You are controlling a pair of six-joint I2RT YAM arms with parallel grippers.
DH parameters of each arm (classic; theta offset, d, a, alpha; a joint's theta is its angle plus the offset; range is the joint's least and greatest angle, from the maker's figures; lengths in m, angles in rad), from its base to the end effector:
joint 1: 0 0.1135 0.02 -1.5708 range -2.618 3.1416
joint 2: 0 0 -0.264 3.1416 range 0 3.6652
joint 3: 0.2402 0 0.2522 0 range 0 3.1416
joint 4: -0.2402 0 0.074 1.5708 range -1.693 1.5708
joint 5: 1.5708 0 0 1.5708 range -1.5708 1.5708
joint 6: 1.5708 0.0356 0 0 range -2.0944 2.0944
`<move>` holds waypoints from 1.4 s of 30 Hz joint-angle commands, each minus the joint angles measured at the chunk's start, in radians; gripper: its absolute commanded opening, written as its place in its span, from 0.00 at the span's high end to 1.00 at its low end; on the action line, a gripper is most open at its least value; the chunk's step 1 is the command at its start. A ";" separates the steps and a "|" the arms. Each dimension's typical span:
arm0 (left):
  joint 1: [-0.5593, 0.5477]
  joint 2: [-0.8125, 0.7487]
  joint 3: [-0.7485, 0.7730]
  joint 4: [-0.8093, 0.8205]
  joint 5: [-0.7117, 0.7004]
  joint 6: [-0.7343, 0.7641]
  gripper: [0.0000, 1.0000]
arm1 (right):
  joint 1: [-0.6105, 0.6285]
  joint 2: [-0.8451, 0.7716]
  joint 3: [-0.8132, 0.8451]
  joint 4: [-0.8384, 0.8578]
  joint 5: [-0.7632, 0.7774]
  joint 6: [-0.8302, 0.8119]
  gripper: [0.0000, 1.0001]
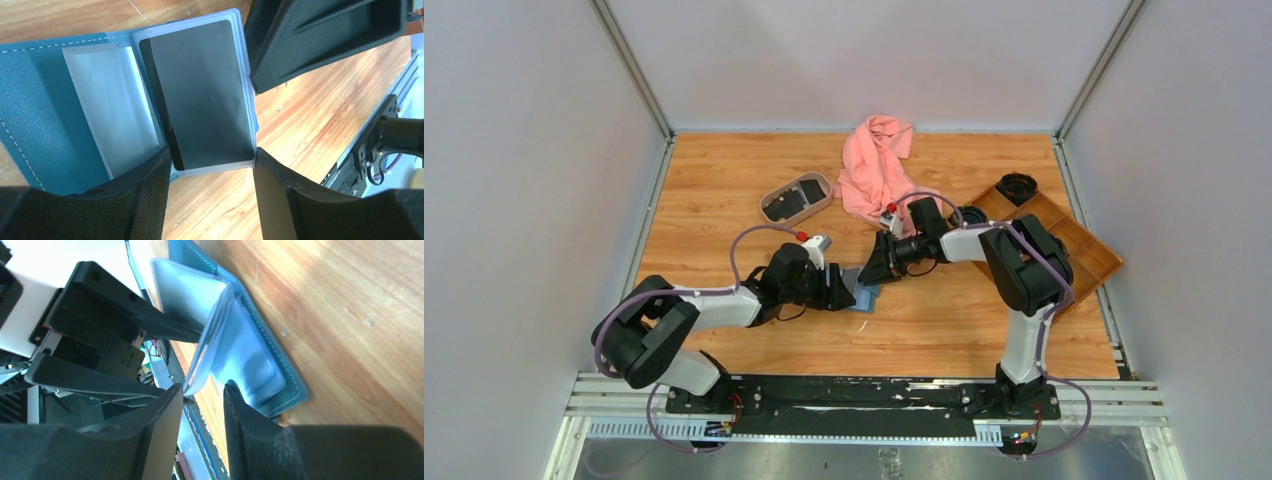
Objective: Put the credit cards into the card holder
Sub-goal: Turn over the card slot in the card holder.
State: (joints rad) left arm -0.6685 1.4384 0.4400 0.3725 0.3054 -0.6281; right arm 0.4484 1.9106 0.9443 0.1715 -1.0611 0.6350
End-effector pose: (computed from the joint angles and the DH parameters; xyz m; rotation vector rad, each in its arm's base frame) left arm 0.1941 -0.1669 0.1385 0.2336 2.3594 -1.0194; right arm 0.3115 0.1843 0.1297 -0.3565 2.4933 1.7473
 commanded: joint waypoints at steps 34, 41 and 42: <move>0.017 0.033 -0.035 0.009 0.012 -0.016 0.48 | -0.010 0.015 -0.027 -0.003 0.062 0.067 0.55; 0.017 0.036 -0.034 0.012 0.014 -0.018 0.49 | -0.015 -0.017 -0.075 0.054 0.080 0.128 0.56; 0.018 0.037 -0.035 0.013 0.015 -0.019 0.49 | -0.017 -0.019 -0.080 0.065 0.077 0.137 0.56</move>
State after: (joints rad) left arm -0.6567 1.4448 0.4271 0.4057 0.3260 -0.6476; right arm 0.4446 1.9179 0.8989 0.2062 -1.0180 0.7261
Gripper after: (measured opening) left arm 0.579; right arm 0.445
